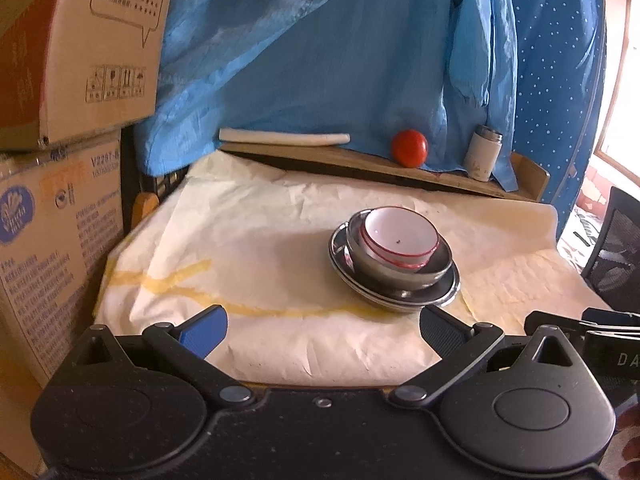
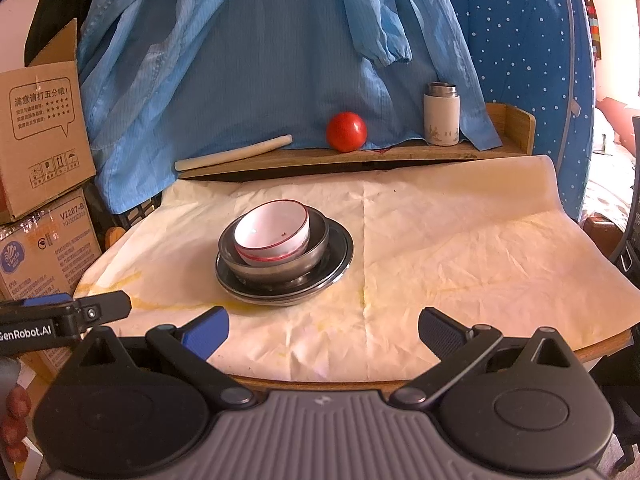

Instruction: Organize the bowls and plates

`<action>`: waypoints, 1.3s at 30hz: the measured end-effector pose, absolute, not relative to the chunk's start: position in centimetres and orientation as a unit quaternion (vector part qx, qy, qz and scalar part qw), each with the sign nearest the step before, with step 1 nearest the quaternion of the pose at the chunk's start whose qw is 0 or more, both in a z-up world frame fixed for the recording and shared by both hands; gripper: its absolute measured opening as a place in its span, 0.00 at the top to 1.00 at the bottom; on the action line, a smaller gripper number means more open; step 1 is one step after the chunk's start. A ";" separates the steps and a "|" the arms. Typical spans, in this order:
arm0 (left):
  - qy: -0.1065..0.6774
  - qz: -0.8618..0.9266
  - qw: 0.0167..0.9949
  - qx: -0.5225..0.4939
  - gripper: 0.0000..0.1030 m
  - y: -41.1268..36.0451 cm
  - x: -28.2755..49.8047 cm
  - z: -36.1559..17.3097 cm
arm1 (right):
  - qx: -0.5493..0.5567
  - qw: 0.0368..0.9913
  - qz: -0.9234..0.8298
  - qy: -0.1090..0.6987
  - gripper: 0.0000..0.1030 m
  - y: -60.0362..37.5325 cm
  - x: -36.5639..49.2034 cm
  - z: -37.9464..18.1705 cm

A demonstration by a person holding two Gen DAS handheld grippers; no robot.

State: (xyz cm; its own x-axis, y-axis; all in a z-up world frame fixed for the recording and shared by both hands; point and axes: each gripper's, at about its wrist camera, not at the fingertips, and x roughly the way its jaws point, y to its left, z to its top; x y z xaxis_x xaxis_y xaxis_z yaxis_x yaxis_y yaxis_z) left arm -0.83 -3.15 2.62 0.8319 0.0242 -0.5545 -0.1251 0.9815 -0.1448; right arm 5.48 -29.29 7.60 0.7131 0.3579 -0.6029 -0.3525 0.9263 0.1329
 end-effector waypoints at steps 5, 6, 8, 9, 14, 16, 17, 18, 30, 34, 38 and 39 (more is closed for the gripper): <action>0.279 0.035 0.956 -0.088 0.01 -3.3 -1.1 2.7 | 0.005 0.925 0.191 0.328 0.00 -29.3 5.4 7.6; 0.280 0.034 0.956 -0.086 0.01 -3.3 -1.1 2.7 | 0.005 0.925 0.191 0.329 0.00 -29.3 5.4 7.6; 0.284 0.037 0.955 -0.081 0.01 -3.5 -1.0 2.7 | 0.005 0.925 0.192 0.328 0.00 -29.3 5.4 7.6; 0.285 0.039 0.954 -0.080 0.01 -3.5 -1.0 2.6 | 0.005 0.925 0.191 0.329 0.00 -29.3 5.4 7.6; 0.284 0.046 0.954 -0.078 0.01 -3.4 -0.9 2.7 | 0.007 0.924 0.191 0.331 0.00 -29.2 5.5 7.6; 0.284 0.046 0.955 -0.076 0.02 -3.4 -0.9 2.7 | 0.007 0.924 0.191 0.331 0.00 -29.2 5.4 7.6; 0.285 0.046 0.954 -0.075 0.02 -3.4 -0.9 2.7 | 0.007 0.924 0.192 0.331 0.00 -29.2 5.5 7.6; 0.285 0.047 0.955 -0.075 0.02 -3.4 -0.9 2.6 | 0.007 0.924 0.191 0.331 0.00 -29.2 5.5 7.6; 0.292 0.043 0.953 -0.074 0.03 -3.7 -0.5 2.5 | 0.009 0.921 0.189 0.339 0.00 -29.3 5.8 7.5; 0.297 0.043 0.951 -0.072 0.03 -3.6 -0.3 2.3 | 0.009 0.920 0.189 0.343 0.00 -29.3 5.9 7.4; 0.296 0.045 0.951 -0.073 0.03 -3.6 -0.2 2.3 | 0.009 0.919 0.190 0.345 0.00 -29.2 5.9 7.4; 0.298 0.045 0.951 -0.072 0.03 -3.6 -0.2 2.2 | 0.008 0.919 0.190 0.346 0.00 -29.2 6.0 7.3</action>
